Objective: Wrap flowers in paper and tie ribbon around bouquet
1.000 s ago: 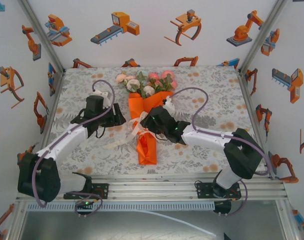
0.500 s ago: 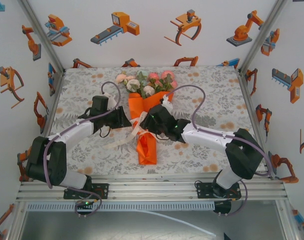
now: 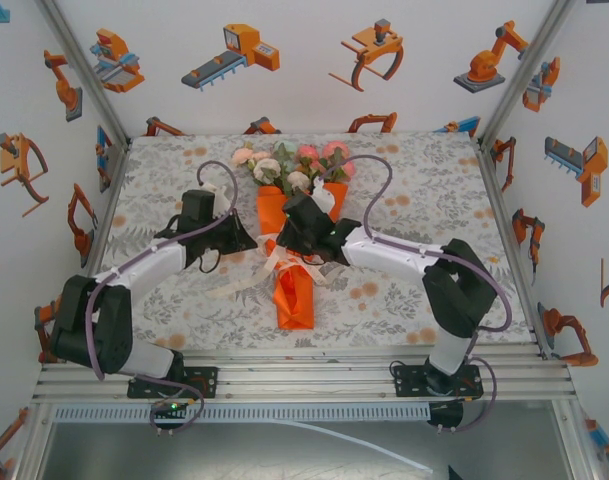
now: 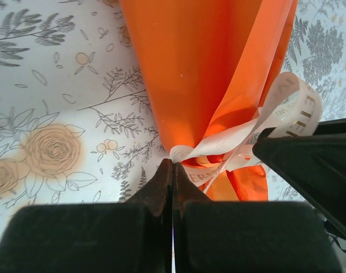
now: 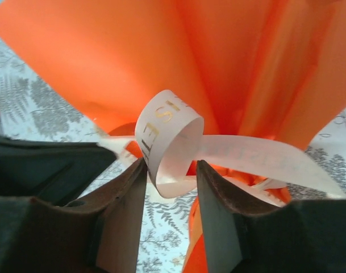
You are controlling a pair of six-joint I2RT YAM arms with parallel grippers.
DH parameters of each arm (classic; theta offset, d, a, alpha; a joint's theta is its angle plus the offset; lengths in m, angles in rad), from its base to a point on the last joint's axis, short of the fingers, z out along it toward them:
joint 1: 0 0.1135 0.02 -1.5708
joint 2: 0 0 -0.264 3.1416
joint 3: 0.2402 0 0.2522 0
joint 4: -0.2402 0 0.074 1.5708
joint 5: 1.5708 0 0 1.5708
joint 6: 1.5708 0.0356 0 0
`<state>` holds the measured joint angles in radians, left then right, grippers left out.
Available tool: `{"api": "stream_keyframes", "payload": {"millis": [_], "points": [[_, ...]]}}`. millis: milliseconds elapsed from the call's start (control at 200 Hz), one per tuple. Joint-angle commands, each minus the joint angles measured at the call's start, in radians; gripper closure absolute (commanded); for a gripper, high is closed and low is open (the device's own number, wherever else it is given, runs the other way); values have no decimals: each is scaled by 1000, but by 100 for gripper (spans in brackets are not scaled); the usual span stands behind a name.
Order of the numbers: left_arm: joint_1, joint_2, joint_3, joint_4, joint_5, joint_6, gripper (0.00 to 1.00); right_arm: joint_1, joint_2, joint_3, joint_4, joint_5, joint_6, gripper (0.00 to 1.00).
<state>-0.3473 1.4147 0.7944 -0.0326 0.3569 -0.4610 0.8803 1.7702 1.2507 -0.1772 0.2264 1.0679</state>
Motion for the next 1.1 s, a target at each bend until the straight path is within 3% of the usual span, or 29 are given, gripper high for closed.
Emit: {"api": "stream_keyframes", "payload": {"millis": [0, 160, 436, 546, 661, 741, 801, 906, 1096], "points": [[13, -106, -13, -62, -68, -20, 100, -3, 22, 47, -71, 67, -42, 66], [15, -104, -5, -102, -64, 11, 100, -4, 34, 56, -72, 50, -57, 72], [19, -225, 5, -258, -240, -59, 100, -12, 55, 84, -70, 60, -82, 80], [18, -289, 20, -359, -175, -79, 100, -18, 75, 101, -66, 56, -97, 80], [16, -307, -64, -300, -117, -111, 100, -23, 93, 116, -67, 39, -118, 80], [15, -270, -84, -198, -107, -75, 70, -24, 79, 113, -76, 40, -130, 80], [14, -225, -85, -83, -57, 14, 60, -26, 65, 104, -81, 47, -132, 79], [16, -128, -51, 32, 60, 138, 53, -26, 54, 97, -81, 41, -139, 79], [14, -1, -43, 174, 176, 163, 51, -31, 61, 100, -81, 13, -143, 78]]}}
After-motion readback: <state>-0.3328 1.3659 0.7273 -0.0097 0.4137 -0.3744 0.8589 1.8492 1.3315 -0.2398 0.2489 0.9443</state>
